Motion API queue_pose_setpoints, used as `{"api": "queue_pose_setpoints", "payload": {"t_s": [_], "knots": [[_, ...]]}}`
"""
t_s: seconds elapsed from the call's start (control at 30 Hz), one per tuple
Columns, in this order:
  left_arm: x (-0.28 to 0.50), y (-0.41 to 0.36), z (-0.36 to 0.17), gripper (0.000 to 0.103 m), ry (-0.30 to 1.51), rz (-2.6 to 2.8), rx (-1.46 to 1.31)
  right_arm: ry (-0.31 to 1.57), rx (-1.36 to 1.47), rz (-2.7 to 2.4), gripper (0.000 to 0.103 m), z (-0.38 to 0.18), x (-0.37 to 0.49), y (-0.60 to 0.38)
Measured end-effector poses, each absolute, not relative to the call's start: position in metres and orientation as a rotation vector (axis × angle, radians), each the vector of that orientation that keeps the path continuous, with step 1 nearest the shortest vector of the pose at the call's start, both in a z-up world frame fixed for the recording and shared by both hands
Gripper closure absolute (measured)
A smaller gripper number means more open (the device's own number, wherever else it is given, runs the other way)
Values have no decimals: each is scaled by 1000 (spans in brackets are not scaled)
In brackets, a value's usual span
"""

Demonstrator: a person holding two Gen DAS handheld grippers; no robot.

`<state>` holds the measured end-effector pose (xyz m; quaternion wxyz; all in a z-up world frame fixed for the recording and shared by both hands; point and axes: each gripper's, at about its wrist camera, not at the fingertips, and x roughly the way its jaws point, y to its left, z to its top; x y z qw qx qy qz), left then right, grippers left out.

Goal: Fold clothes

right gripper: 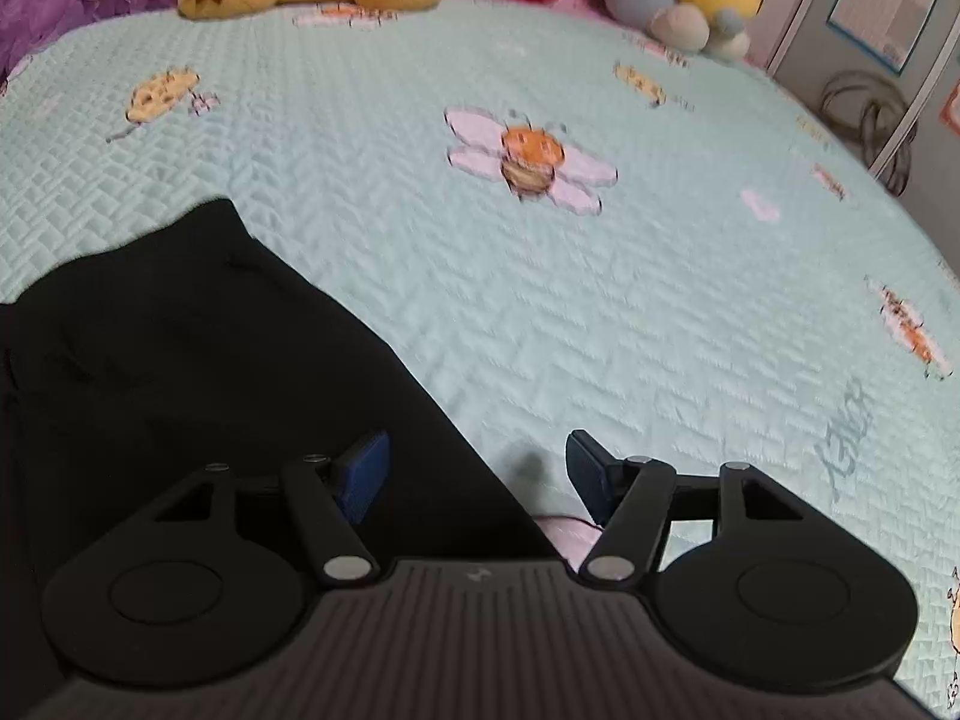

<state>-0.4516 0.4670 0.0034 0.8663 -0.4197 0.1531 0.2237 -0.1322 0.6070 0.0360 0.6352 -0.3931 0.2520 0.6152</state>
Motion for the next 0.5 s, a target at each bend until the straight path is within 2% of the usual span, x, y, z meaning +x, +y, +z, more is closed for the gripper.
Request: {"api": "queue_pose_setpoints", "payload": {"t_s": [0.3, 0.5], "knots": [[-448, 463, 4, 54, 322, 467, -845, 693, -881, 1494, 38, 22, -115, 612], [-447, 462, 3, 53, 321, 467, -835, 788, -810, 1512, 47, 21, -109, 608]]}}
